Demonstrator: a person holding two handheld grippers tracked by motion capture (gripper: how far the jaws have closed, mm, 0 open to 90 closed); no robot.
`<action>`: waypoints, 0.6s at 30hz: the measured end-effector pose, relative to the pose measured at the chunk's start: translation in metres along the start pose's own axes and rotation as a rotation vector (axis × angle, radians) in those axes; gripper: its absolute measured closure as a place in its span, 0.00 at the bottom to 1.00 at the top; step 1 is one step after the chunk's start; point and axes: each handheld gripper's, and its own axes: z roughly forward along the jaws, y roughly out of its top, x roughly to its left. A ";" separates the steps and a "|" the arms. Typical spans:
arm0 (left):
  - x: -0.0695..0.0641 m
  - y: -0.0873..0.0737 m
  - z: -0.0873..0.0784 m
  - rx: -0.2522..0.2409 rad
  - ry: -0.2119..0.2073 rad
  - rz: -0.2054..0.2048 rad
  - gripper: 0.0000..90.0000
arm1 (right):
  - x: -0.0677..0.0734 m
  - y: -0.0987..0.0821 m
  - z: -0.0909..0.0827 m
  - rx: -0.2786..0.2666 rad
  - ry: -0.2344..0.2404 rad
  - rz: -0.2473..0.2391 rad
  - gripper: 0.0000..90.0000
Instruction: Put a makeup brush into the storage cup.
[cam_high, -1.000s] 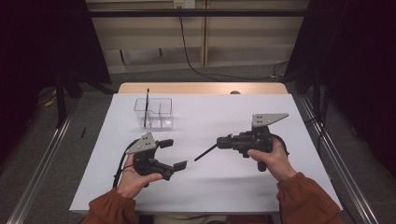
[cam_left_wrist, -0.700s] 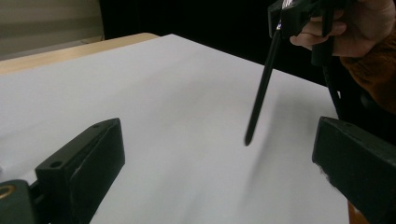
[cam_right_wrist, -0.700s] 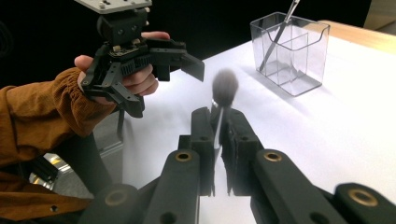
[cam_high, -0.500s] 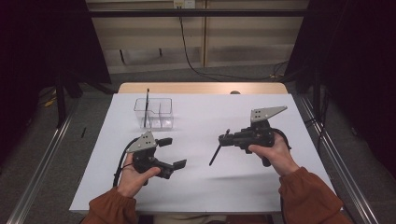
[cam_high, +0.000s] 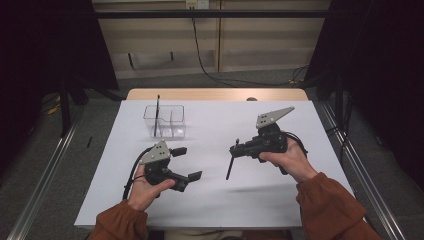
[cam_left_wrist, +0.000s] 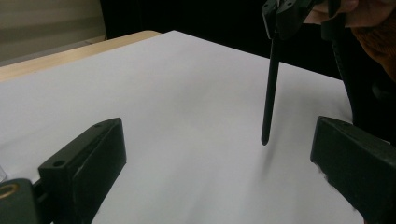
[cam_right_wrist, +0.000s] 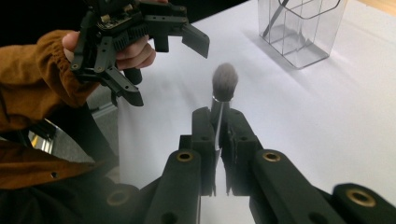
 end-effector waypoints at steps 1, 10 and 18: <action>0.000 0.000 0.001 0.000 -0.003 -0.002 0.04 | 0.000 0.002 0.000 0.011 -0.004 -0.002 0.94; -0.003 0.006 0.007 -0.002 -0.018 0.004 0.04 | 0.002 0.017 0.009 0.090 -0.001 -0.016 0.94; -0.012 0.013 0.023 0.002 -0.055 0.028 0.06 | 0.004 0.026 0.016 0.106 0.005 -0.025 0.94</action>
